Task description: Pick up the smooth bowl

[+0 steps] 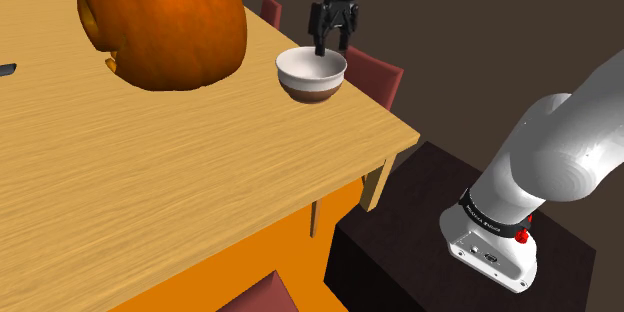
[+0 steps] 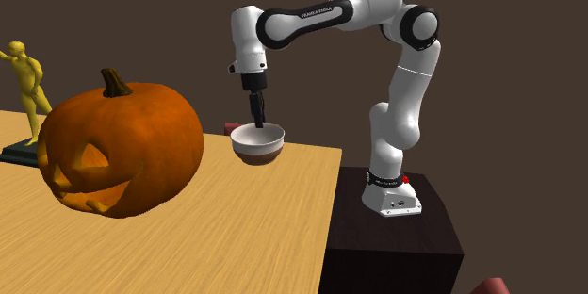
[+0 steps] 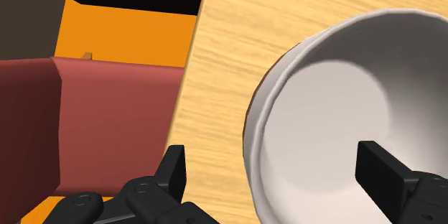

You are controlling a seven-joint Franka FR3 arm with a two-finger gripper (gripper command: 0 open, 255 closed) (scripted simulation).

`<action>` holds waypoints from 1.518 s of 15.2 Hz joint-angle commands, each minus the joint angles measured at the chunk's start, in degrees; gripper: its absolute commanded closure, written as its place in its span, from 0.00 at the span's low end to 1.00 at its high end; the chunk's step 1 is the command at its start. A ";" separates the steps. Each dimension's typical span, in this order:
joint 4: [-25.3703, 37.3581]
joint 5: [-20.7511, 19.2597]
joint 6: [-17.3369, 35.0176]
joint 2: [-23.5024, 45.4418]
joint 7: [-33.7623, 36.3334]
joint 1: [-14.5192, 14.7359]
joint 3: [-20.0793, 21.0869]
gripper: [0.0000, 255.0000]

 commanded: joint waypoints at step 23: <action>1.27 -0.02 -1.19 0.06 0.07 -0.03 -0.09 1.00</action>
